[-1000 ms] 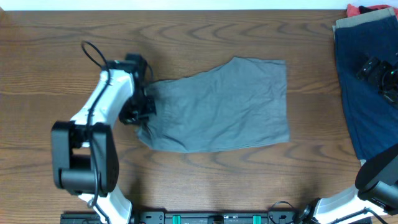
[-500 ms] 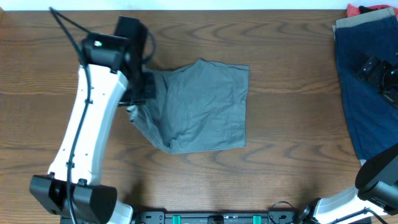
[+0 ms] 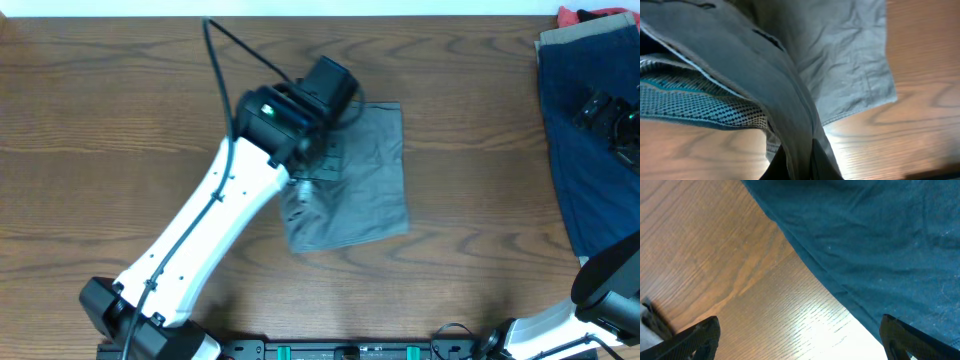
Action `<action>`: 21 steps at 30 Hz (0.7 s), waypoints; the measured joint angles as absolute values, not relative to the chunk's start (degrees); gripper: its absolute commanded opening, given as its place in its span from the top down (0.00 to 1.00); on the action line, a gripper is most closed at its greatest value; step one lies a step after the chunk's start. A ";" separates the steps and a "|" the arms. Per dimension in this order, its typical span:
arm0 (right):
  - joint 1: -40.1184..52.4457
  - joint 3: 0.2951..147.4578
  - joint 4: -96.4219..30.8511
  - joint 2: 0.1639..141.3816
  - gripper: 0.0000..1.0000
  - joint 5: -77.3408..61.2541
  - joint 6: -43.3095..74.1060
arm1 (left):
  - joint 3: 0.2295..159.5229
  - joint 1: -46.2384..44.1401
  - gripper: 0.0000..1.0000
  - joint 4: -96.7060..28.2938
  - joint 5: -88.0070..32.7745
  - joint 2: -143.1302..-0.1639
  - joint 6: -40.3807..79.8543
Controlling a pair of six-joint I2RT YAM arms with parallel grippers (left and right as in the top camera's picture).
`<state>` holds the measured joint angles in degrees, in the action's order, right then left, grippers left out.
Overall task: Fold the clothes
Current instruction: 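Fold the left half of the shorts rightward over the right half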
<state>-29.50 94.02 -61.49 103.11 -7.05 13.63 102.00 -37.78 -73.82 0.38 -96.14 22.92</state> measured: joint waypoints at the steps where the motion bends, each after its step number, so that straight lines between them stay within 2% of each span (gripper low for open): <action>1: -29.50 94.02 -61.49 103.11 0.01 -7.05 13.63 | 101.56 -38.70 0.94 -72.86 0.38 -96.20 23.05; 11: -29.50 94.02 -61.52 103.11 0.01 -7.07 13.63 | 94.35 -44.56 0.94 -59.44 0.38 -101.62 24.43; 21: -29.50 94.02 -61.52 103.11 0.01 -7.07 13.63 | 93.51 -48.05 0.94 -49.98 0.40 -109.54 24.75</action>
<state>-29.50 94.02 -61.52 103.11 -7.07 13.63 93.51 -48.05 -49.98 0.40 -109.54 24.75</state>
